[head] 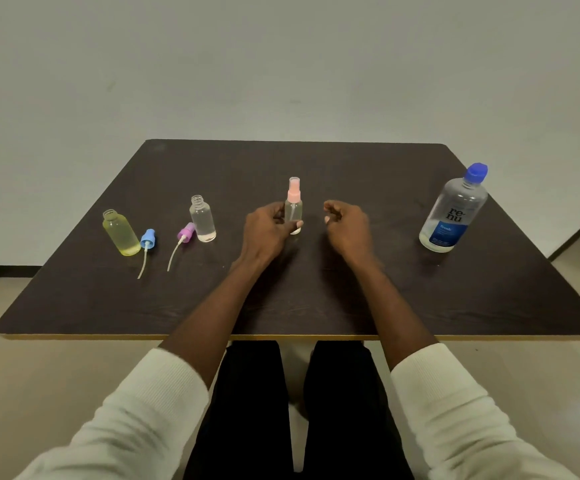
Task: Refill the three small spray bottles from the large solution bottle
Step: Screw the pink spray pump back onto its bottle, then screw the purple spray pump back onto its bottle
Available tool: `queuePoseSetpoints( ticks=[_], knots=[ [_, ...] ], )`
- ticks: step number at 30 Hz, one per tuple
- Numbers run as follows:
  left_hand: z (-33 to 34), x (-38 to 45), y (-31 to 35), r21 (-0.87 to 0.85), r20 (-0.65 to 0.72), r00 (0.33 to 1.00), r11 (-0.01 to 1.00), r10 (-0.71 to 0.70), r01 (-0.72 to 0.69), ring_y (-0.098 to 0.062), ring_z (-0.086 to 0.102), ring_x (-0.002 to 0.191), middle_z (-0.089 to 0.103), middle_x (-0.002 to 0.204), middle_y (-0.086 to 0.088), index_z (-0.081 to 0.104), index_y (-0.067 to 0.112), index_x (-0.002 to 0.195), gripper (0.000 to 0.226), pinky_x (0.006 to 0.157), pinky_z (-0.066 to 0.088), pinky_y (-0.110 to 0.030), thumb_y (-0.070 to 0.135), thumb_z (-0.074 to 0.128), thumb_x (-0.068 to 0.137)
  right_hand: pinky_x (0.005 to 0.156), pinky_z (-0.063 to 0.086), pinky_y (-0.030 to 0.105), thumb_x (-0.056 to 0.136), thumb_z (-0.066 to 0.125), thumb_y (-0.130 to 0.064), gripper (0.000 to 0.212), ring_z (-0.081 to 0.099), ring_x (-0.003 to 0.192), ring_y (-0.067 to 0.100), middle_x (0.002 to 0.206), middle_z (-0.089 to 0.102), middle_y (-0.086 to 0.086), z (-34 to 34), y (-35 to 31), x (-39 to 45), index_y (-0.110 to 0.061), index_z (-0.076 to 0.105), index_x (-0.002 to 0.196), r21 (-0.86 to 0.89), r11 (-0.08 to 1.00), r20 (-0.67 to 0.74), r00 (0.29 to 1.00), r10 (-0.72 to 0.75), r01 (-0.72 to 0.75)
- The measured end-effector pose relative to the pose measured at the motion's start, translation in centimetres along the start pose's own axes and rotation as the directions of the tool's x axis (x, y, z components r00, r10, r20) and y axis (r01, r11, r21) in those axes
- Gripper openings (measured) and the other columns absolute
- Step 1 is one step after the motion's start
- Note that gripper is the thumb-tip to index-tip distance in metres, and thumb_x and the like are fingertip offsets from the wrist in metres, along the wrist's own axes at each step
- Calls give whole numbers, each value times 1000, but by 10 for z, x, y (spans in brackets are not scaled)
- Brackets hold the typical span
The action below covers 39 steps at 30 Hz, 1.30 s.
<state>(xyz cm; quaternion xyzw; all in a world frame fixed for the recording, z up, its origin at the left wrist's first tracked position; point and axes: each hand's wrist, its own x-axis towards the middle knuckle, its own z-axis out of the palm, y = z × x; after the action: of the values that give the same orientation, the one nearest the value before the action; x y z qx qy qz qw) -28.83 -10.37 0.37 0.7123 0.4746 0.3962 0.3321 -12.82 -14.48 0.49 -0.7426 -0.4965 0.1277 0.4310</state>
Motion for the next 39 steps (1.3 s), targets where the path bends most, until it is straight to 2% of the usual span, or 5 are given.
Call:
queuePoseSetpoints(
  ticks=[11, 21, 29, 33, 39],
  knots=[
    [14, 5, -3, -49, 3, 1000, 998, -24, 24, -16, 69, 96, 71, 107, 3, 67, 11, 124, 46, 89, 58, -30, 18, 84, 82, 91, 54, 36, 89, 57, -3, 24, 66, 95, 18, 104, 72, 6, 3, 10, -17, -6, 71, 109, 26, 997, -244, 967, -65, 74],
    [-87, -56, -33, -65, -646, 762, 991, 47, -116, 3, 61, 83, 67, 97, 1, 71, 7, 104, 14, 73, 50, -13, 5, 65, 92, 76, 51, 15, 86, 65, 0, 13, 63, 82, 6, 91, 71, 3, 68, -85, -69, -5, 72, 95, 280, 818, -212, 863, -458, 502],
    [-138, -42, -63, 243, -431, 894, 938, -124, 247, -23, 63, 89, 72, 104, -15, 73, 2, 104, 24, 82, 51, -41, 22, 71, 92, 70, 47, 12, 85, 60, -1, 19, 62, 77, 5, 87, 70, -2, 121, -106, -51, -9, 72, 97, 413, 908, 72, 992, -100, 61],
    [-148, -5, -67, 305, -282, 933, 901, -224, 309, -29, 50, 63, 58, 64, -18, 60, -4, 66, 38, 59, 38, -43, 25, 76, 84, 78, 52, 20, 78, 64, -5, 29, 61, 84, 9, 97, 70, 6, 129, -103, -50, -7, 69, 107, 495, 869, 221, 969, -105, -19],
    [-146, 18, -74, 417, -170, 934, 836, -314, 356, -42, 69, 91, 72, 88, -24, 68, 1, 72, 34, 68, 45, -35, 30, 75, 87, 79, 51, 13, 71, 85, -24, 55, 62, 93, 2, 113, 67, -2, 138, -96, -46, -15, 63, 121, 472, 881, 295, 937, -187, 28]
  ],
)
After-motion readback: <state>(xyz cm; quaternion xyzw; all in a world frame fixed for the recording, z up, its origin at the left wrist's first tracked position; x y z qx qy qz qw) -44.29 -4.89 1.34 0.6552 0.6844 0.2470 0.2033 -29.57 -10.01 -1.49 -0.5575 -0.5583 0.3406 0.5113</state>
